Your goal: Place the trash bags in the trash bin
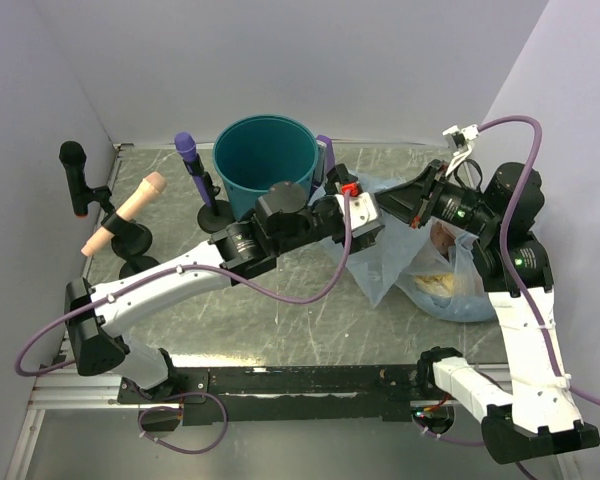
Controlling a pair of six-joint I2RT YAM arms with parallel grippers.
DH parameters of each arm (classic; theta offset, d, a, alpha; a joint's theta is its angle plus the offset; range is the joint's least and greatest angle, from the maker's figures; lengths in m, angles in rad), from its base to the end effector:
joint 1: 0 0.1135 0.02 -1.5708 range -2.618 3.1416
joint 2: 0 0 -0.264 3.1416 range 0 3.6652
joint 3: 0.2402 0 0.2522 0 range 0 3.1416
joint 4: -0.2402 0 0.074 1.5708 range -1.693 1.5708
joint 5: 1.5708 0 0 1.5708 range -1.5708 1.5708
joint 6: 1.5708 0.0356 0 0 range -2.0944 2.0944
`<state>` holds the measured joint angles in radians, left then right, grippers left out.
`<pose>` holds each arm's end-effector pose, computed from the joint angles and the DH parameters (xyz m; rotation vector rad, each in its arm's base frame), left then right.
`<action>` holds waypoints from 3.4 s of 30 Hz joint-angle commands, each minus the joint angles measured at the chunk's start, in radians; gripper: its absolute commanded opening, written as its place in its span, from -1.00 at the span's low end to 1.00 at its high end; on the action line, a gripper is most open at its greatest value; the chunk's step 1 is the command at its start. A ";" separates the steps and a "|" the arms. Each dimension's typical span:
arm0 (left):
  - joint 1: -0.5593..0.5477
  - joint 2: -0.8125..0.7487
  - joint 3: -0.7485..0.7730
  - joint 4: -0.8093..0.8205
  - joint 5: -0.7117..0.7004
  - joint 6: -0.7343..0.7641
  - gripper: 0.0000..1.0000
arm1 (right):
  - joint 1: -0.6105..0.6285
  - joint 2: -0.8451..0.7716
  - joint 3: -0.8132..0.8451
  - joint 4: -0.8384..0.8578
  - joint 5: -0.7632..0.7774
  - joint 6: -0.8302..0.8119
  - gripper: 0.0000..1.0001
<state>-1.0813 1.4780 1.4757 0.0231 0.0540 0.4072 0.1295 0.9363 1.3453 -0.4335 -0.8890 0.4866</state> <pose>0.1629 -0.3099 0.4381 1.1009 1.1312 -0.5730 0.1559 0.0482 0.4762 -0.4357 1.6614 1.1678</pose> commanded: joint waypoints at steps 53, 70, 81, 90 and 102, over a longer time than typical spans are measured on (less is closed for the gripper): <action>0.119 -0.338 0.242 -0.546 0.055 0.076 -0.99 | 0.125 0.622 0.485 0.052 0.426 -0.198 0.56; 0.139 -0.260 0.337 0.083 -0.462 0.406 -0.99 | 0.255 0.883 0.585 -0.031 0.423 -0.149 0.43; 0.208 -0.036 0.517 0.340 -0.628 0.177 -0.98 | 0.302 0.895 0.519 -0.057 0.456 -0.152 0.09; 0.221 -0.008 0.548 0.376 -0.645 0.128 -0.99 | 0.303 0.788 0.531 -0.010 0.478 -0.161 0.34; 0.221 -0.036 0.566 0.321 -0.635 0.068 -0.98 | 0.318 0.821 0.577 -0.080 0.723 -0.236 0.55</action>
<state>-0.8631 1.4727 1.9987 0.3351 -0.5743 0.5095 0.4393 1.7557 1.8931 -0.4854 -0.2604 0.2871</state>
